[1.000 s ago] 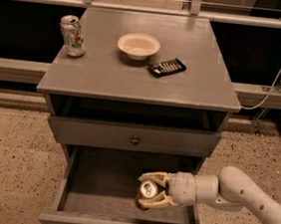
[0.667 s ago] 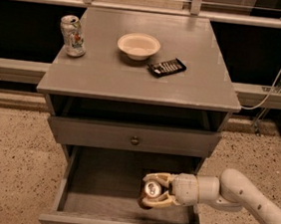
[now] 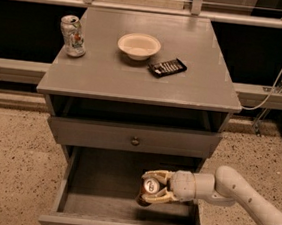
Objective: Place orange can into middle drawer
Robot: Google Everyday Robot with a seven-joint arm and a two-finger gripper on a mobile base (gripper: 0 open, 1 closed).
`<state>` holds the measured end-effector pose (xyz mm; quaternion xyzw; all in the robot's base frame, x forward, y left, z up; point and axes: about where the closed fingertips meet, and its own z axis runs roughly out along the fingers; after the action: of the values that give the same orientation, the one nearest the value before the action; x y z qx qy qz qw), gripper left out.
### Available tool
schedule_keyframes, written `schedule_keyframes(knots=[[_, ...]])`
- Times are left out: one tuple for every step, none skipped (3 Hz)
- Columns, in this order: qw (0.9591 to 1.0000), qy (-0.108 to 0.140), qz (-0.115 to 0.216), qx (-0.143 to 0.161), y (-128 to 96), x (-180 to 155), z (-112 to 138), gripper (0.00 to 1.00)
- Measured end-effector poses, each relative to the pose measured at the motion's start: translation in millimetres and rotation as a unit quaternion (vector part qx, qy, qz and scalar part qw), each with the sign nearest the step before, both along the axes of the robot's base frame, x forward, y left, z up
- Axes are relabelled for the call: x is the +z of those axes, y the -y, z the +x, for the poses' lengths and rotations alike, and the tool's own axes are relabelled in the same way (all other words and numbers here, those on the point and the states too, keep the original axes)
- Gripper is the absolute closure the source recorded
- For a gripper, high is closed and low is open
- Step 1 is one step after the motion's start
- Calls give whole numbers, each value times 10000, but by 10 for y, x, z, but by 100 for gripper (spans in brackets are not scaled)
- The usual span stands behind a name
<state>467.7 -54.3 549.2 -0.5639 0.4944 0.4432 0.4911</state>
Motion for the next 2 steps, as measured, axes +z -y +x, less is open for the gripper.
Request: schedule_keyframes(knots=[[9999, -143, -71, -9, -29, -264, 94, 100], [9994, -346, 9, -49, -71, -587, 248, 100]])
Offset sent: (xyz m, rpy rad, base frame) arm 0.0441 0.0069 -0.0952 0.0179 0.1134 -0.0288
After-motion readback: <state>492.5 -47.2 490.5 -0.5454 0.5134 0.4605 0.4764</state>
